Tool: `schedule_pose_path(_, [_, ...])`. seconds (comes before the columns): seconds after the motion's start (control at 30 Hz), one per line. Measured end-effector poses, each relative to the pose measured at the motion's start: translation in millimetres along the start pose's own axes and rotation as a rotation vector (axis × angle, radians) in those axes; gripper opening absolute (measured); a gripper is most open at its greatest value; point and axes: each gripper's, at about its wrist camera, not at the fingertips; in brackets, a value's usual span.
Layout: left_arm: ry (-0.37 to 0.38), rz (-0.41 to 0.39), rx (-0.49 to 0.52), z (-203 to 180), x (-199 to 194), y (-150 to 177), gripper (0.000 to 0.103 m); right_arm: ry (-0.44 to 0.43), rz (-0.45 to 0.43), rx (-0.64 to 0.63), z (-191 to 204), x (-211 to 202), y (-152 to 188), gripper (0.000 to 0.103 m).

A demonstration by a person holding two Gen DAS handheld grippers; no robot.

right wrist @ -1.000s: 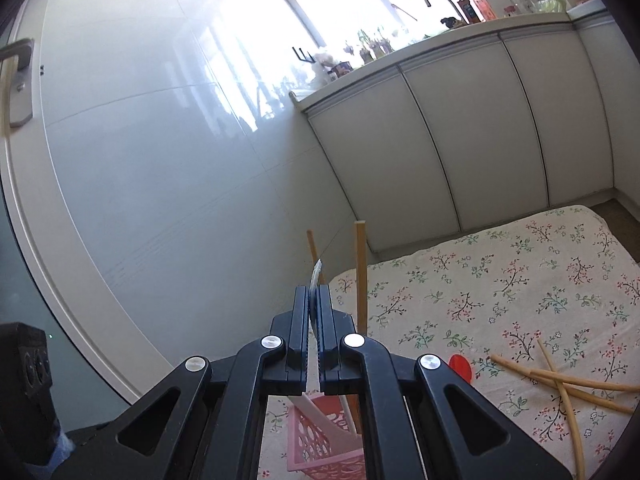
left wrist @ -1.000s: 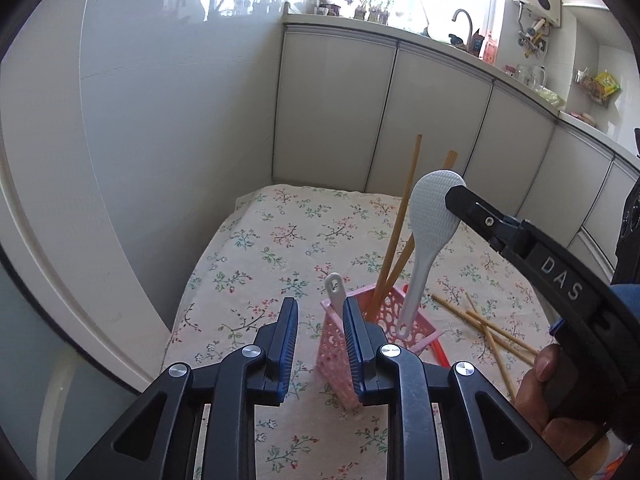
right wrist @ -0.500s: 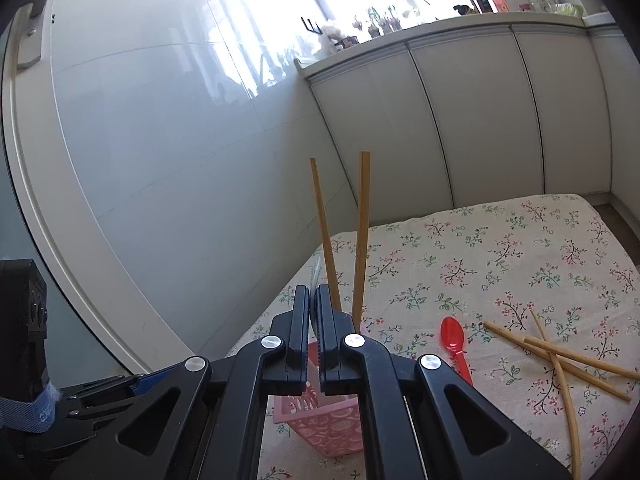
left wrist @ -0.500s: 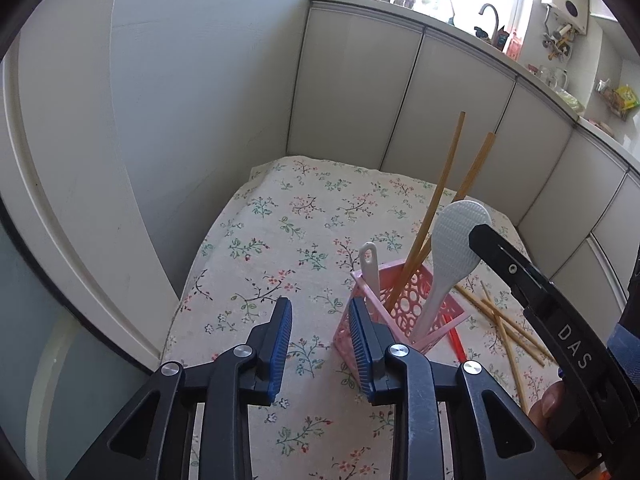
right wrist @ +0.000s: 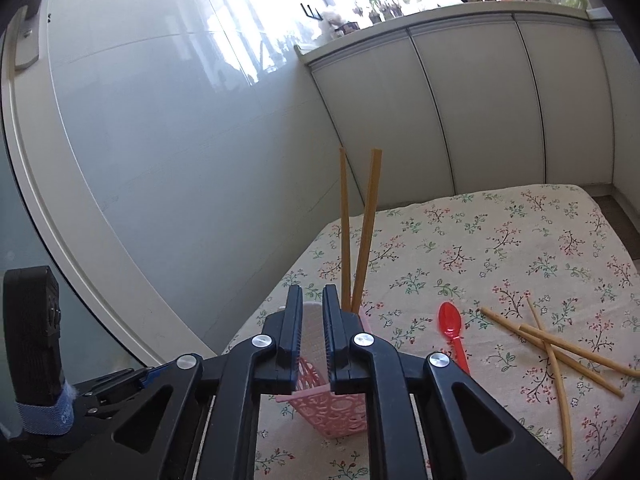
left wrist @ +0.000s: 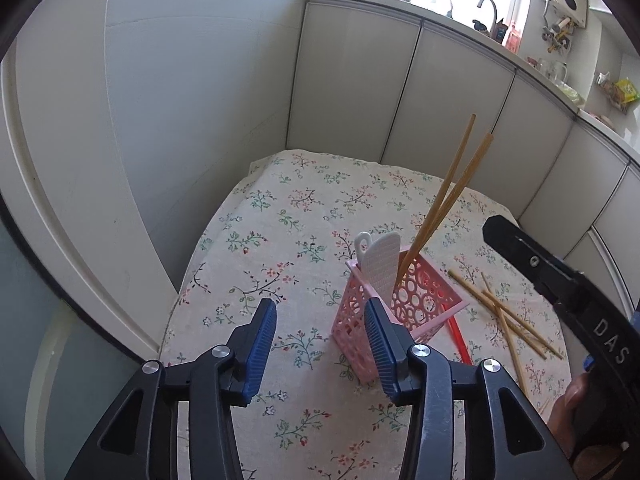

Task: Organize utensils
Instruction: 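Open both tools and withdraw from the basket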

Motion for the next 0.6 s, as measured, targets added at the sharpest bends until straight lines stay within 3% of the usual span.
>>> schedule_pose_path(0.33, [0.023,0.017,0.025,-20.8,-20.8,6.4,0.064,0.101,0.005,0.012,-22.4,-77.1,-24.4,0.05])
schedule_pose_path(0.6, [0.057,0.103,0.09,-53.5,-37.5,27.0,0.077,0.232,0.063,0.071,-61.6,-145.6,-19.1,0.066])
Point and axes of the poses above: each gripper's, at about its wrist camera, not at the fingertips, and x roughly the way its jaws point, z to its left, y to its underside, and after that the axes turned 4 degrees about x, right-handed
